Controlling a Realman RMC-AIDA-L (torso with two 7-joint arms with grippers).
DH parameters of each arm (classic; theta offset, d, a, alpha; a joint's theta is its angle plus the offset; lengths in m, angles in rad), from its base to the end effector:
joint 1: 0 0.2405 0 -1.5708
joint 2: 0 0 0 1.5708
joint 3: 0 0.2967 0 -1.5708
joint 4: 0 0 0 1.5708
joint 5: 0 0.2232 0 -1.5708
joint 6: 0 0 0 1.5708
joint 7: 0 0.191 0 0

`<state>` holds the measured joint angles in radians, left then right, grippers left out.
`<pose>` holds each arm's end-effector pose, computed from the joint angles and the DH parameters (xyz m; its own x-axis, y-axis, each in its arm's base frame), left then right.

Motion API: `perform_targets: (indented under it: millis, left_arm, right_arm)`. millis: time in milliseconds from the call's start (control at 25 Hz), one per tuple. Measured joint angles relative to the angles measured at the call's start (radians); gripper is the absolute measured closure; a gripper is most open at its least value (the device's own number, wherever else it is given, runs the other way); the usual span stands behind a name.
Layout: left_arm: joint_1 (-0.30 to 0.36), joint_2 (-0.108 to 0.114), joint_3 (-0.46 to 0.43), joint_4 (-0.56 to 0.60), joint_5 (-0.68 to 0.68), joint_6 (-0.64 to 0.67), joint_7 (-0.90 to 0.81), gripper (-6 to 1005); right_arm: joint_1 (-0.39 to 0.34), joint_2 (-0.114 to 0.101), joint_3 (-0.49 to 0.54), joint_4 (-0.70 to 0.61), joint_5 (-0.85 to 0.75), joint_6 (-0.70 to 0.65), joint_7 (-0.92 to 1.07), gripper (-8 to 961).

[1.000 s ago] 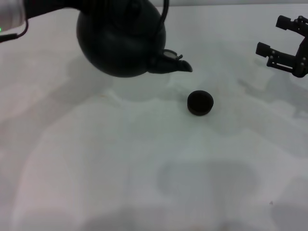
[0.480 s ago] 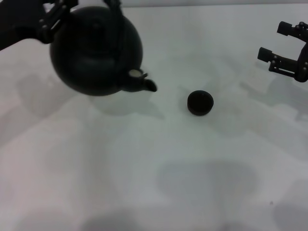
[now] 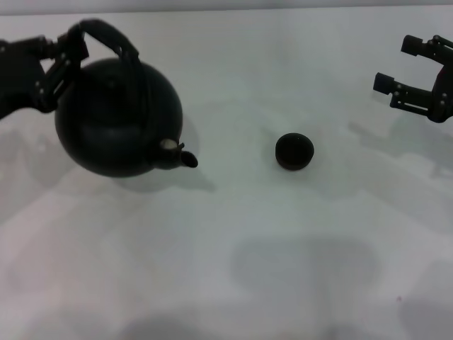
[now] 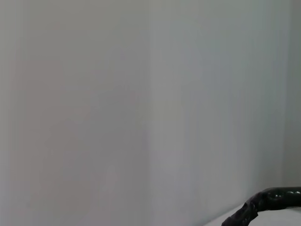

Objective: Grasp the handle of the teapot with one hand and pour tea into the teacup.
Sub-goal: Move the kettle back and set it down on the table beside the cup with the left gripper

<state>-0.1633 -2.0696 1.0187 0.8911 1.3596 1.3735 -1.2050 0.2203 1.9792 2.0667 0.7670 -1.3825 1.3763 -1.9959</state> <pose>-0.3082 0.3443 0.0026 0.7204 0.0815 0.6887 0.5117 -0.7328 -0.4486 0.3281 0.3487 -0.0008 0.7883 -0.1158 -0.6043 -0.4494 -0.7793 -0.4368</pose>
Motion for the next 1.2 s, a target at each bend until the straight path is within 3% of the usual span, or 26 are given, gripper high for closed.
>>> perform_targets:
  millis: [360,1200]
  left_arm:
    - [-0.005,-0.001,-0.047,-0.075,0.070,-0.032,0.029,880]
    - [0.001,-0.004,-0.082,-0.100,0.121,-0.102,0.114,882]
  right_arm:
    - [0.001,0.007,0.000,-0.002,-0.012,-0.004,0.000,97]
    - [-0.008,0.002,-0.002,-0.002,-0.013,0.014,-0.009,98]
